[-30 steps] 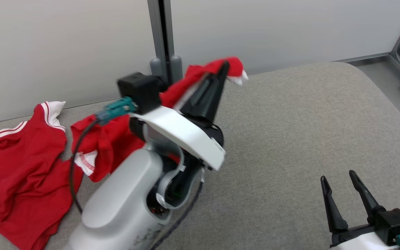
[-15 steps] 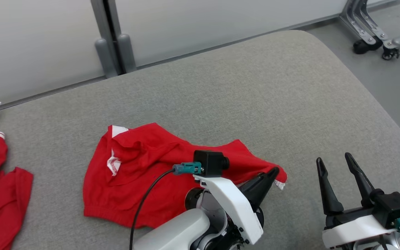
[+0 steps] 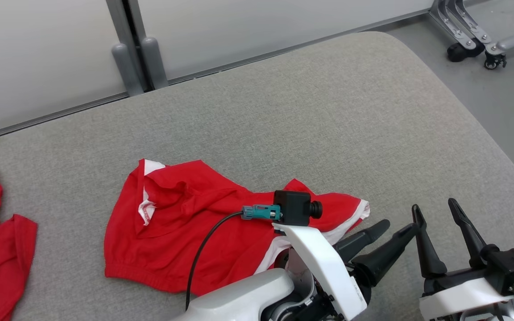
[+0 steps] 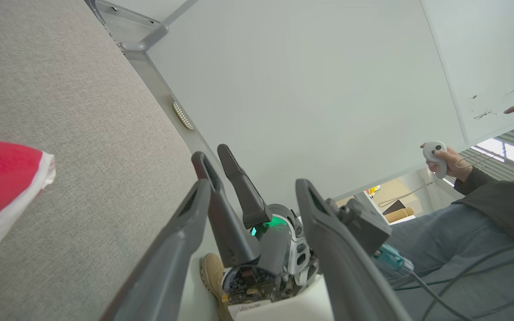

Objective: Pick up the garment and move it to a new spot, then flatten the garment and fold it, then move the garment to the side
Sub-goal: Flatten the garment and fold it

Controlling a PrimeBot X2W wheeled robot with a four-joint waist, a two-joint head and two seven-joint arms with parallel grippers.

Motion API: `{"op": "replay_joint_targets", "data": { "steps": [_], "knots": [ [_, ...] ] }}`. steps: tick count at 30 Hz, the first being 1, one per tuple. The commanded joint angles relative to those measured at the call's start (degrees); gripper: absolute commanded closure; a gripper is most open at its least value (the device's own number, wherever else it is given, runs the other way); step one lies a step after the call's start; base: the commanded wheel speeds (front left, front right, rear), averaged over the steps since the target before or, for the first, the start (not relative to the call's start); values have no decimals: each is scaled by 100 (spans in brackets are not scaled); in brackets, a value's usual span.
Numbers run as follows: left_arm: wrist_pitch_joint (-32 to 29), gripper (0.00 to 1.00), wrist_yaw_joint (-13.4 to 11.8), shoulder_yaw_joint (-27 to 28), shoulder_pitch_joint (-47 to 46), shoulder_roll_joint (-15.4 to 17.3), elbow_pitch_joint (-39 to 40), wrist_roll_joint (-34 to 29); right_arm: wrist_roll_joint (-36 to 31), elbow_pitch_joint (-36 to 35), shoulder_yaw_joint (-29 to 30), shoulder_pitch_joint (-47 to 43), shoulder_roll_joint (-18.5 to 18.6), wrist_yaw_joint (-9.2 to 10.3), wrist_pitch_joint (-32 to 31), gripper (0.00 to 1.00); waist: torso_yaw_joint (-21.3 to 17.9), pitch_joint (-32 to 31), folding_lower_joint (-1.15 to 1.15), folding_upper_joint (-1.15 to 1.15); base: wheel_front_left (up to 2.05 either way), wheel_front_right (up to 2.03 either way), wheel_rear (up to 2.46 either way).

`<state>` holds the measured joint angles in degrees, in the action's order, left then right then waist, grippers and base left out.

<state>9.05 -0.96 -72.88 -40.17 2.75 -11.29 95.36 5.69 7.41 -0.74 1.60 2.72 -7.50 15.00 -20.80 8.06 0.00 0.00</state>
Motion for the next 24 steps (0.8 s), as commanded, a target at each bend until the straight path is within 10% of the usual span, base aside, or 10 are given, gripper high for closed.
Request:
{"op": "replay_joint_targets", "data": {
  "steps": [1, 13, 24],
  "knots": [
    [-41, 0, 53, -9, -17, 27, -16, -141, -58, -19, 28, -79, 30, 1, 28, 0, 128, -100, 0, 0, 0, 0, 0],
    [609, 0, -513, 763, 991, 992, 34, -1440, -422, -169, 362, -509, 33, 1, 28, 0, 811, -613, 0, 0, 0, 0, 0],
    [610, 0, -1228, 3936, 3931, 1099, 1056, -4324, -602, -335, 651, -838, 33, 1, 29, 0, 1321, -929, 0, 0, 0, 0, 0]
  ]
}}
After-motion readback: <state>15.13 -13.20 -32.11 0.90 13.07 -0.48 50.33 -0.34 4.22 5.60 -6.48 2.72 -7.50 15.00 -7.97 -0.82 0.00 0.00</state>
